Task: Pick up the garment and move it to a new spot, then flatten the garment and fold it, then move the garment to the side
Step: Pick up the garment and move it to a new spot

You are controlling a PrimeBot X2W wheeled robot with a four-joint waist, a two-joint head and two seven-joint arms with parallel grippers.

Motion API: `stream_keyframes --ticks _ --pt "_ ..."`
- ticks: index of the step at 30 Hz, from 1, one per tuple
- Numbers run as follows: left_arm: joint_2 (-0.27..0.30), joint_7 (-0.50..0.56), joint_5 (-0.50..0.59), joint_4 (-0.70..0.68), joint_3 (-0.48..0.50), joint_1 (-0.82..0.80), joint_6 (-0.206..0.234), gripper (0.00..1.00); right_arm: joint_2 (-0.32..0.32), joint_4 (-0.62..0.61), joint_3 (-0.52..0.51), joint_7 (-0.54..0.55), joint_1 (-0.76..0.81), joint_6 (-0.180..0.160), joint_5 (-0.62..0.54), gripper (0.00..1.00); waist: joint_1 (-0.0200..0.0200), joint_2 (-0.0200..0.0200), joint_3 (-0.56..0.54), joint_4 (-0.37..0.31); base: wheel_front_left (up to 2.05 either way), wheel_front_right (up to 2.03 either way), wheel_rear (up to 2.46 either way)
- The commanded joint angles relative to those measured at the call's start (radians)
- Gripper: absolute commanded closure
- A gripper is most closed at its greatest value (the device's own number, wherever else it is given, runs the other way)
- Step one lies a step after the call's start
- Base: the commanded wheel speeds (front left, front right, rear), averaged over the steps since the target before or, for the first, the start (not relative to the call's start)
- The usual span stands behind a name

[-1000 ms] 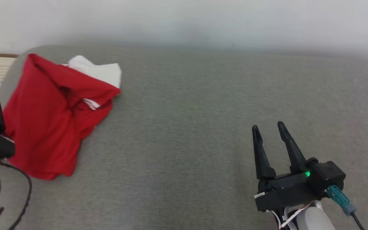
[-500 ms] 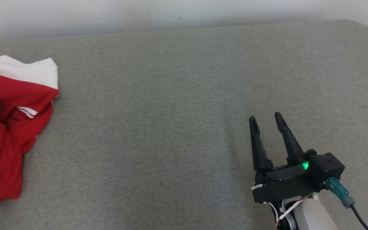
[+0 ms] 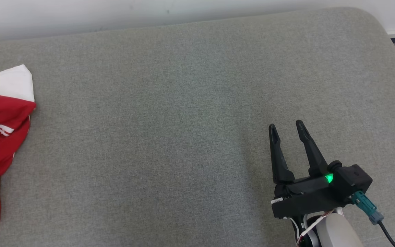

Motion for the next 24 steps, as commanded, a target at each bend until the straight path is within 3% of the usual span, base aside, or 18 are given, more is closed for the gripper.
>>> stream_keyframes --ticks 1,3,4,5,6,24 --pt "0.007 0.012 -0.003 0.013 -0.003 -0.016 0.008 0.0 -0.003 0.0 0.0 -0.001 0.013 0.003 0.0 0.0 -0.0001 -0.0001 -0.003 0.003 0.0 0.0 0.0" --pt "0.004 0.027 0.0 0.03 -0.008 -0.013 0.017 0.0 -0.002 0.003 -0.001 -0.001 0.013 0.003 -0.005 0.0 -0.0001 -0.0001 -0.006 0.006 0.0 0.0 0.0" --pt "0.002 0.027 0.002 0.036 -0.011 -0.011 0.018 0.13 -0.002 0.004 -0.001 -0.001 0.013 0.003 -0.008 0.0 -0.0001 -0.0001 -0.007 0.008 0.0 0.0 0.0" --pt "0.003 0.019 0.005 0.04 -0.014 -0.011 0.022 0.85 -0.002 0.005 -0.002 -0.001 0.012 0.003 -0.009 0.0 -0.0001 -0.0001 -0.008 0.01 0.0 0.0 0.0" --pt "0.0 0.017 0.005 0.044 -0.017 -0.011 0.02 1.0 -0.002 0.006 -0.004 -0.001 0.011 0.003 -0.01 0.0 -0.0001 -0.0001 -0.01 0.012 0.0 0.0 0.0" --pt "-0.032 -0.283 0.023 -0.115 -0.085 -0.143 -0.091 1.0 -0.002 0.029 -0.041 -0.001 0.047 0.003 -0.028 0.0 -0.0001 -0.0001 -0.086 0.097 0.0 0.0 0.0"
